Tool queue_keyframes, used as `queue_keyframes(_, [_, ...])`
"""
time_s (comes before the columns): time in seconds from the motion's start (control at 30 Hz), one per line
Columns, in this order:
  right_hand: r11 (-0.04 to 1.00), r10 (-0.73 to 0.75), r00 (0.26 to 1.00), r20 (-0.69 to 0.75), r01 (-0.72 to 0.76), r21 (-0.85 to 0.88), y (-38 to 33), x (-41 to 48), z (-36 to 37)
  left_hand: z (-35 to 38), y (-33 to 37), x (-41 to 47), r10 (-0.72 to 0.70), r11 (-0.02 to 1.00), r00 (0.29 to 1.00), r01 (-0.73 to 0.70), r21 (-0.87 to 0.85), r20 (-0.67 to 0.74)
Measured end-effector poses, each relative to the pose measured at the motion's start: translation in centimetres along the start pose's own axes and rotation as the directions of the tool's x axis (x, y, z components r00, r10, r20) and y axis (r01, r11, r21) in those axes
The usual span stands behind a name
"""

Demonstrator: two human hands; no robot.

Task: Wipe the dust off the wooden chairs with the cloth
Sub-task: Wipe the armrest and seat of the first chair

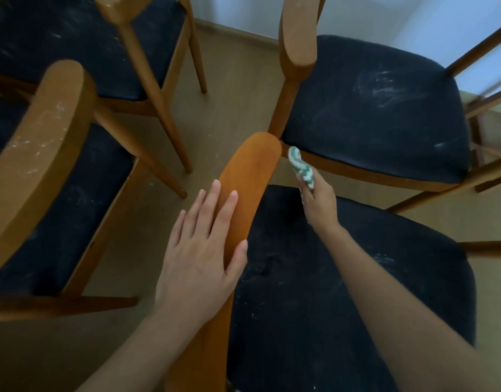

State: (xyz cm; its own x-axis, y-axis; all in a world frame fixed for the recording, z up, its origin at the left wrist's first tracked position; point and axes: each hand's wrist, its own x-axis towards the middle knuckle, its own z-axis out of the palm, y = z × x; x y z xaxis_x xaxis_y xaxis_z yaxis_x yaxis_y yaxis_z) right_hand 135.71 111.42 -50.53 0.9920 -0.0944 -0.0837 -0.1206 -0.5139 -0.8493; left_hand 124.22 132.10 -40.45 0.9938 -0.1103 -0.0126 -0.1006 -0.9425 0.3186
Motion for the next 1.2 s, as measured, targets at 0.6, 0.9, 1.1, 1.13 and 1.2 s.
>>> queue_keyframes(0.6, [0.638,0.201,0.855,0.478,0.256,-0.726,1.1,-2.1,5.1,-0.1,0.1,0.0,0.092,0.991,0.996,-0.090,0.102,-0.011])
queue_keyframes(0.9, [0.610,0.116,0.742,0.660,0.471,-0.637,0.2,-13.1,7.2,-0.2,0.8,-2.3,0.130,0.986,0.991,-0.130,0.102,0.011])
queue_keyframes(1.1, [0.635,0.111,0.607,0.787,0.566,-0.526,0.4,-20.7,6.1,0.1,0.8,-7.8,0.136,0.984,0.990,-0.140,0.113,0.041])
queue_keyframes(1.13, [0.628,0.099,0.582,0.807,0.592,-0.505,0.6,-22.0,5.8,0.0,0.8,-8.2,0.129,0.986,0.991,-0.133,0.097,0.043])
queue_keyframes(1.2, [0.601,0.084,0.531,0.843,0.648,-0.468,1.4,-24.5,5.4,0.0,0.9,-8.7,0.108,0.992,0.993,-0.110,0.053,0.046])
